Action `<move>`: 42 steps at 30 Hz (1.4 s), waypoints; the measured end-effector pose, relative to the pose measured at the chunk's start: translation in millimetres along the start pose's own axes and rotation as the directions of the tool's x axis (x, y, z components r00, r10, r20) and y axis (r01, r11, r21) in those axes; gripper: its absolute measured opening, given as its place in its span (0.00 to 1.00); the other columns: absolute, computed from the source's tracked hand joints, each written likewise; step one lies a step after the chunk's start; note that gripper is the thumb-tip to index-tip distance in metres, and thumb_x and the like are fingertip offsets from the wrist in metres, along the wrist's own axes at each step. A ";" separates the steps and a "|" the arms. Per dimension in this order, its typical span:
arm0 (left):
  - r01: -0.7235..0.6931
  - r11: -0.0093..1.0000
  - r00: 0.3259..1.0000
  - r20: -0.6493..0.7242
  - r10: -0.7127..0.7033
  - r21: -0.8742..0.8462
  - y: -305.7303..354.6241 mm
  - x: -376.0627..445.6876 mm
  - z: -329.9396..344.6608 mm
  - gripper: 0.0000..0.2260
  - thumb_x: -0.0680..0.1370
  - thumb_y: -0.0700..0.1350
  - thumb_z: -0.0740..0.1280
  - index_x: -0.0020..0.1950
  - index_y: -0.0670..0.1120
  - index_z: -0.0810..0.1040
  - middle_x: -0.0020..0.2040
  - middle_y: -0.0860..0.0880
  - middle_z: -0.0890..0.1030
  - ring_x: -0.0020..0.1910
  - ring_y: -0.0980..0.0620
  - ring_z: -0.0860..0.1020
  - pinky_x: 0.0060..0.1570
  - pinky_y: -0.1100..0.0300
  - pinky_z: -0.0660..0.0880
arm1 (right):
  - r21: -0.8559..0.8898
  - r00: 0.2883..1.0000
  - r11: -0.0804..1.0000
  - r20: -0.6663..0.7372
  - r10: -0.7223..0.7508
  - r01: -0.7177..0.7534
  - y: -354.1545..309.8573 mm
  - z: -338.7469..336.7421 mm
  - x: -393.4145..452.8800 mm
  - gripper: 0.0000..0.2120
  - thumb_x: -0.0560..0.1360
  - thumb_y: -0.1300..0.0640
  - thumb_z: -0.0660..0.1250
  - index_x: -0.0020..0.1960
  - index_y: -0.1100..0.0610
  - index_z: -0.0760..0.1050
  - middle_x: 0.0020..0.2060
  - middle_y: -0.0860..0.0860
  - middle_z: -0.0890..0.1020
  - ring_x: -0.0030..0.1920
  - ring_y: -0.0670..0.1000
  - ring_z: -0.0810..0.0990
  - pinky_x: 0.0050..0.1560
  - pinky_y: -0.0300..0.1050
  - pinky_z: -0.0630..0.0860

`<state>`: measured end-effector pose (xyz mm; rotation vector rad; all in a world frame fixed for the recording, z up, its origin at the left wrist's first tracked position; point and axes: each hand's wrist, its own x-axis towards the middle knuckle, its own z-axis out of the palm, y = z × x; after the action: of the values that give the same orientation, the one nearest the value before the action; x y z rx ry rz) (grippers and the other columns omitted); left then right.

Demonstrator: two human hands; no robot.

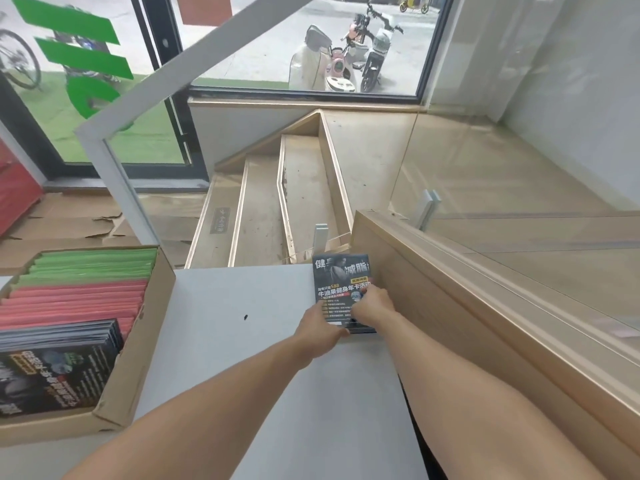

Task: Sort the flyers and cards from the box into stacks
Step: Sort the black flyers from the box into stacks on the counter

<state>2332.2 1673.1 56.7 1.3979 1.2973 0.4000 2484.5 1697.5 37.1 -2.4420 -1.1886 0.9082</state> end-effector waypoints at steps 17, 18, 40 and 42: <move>-0.387 0.917 0.518 -0.800 0.303 0.097 -80.8 -131.0 -227.1 0.17 0.80 0.37 0.67 0.65 0.53 0.77 0.64 0.59 0.77 0.67 0.59 0.74 0.69 0.56 0.71 | 0.083 0.558 0.552 -0.099 -0.824 0.830 -200.2 139.6 -164.4 0.17 0.79 0.59 0.66 0.66 0.48 0.79 0.60 0.45 0.80 0.62 0.47 0.74 0.59 0.37 0.68; -0.337 0.931 0.486 -0.821 0.300 0.141 -93.5 -141.2 -247.6 0.17 0.80 0.38 0.66 0.65 0.54 0.76 0.65 0.60 0.77 0.68 0.59 0.73 0.70 0.55 0.70 | 0.065 0.495 0.491 -0.071 -0.866 0.869 -213.8 153.7 -177.9 0.17 0.79 0.60 0.66 0.66 0.49 0.79 0.60 0.46 0.81 0.62 0.48 0.74 0.62 0.40 0.69; 0.115 0.850 0.577 -0.731 0.365 0.515 -240.3 -175.5 -349.8 0.27 0.76 0.44 0.69 0.76 0.47 0.69 0.79 0.48 0.65 0.75 0.48 0.66 0.75 0.49 0.62 | -0.454 0.244 0.228 -0.024 -0.970 0.861 -238.1 266.8 -231.7 0.21 0.80 0.57 0.61 0.72 0.56 0.74 0.71 0.52 0.75 0.73 0.57 0.71 0.72 0.56 0.67; 0.084 0.881 0.561 -0.753 0.343 0.465 -240.4 -175.4 -349.8 0.26 0.76 0.44 0.70 0.73 0.48 0.70 0.77 0.50 0.67 0.73 0.48 0.68 0.74 0.48 0.64 | -0.421 0.208 0.217 -0.066 -0.976 0.881 -237.3 266.3 -233.0 0.17 0.78 0.60 0.67 0.67 0.55 0.77 0.64 0.50 0.79 0.64 0.55 0.76 0.65 0.52 0.72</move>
<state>1875.1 1635.6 33.5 1.7990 2.1714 1.0034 2060.6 1657.0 47.4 -1.2753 -2.3321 -0.1132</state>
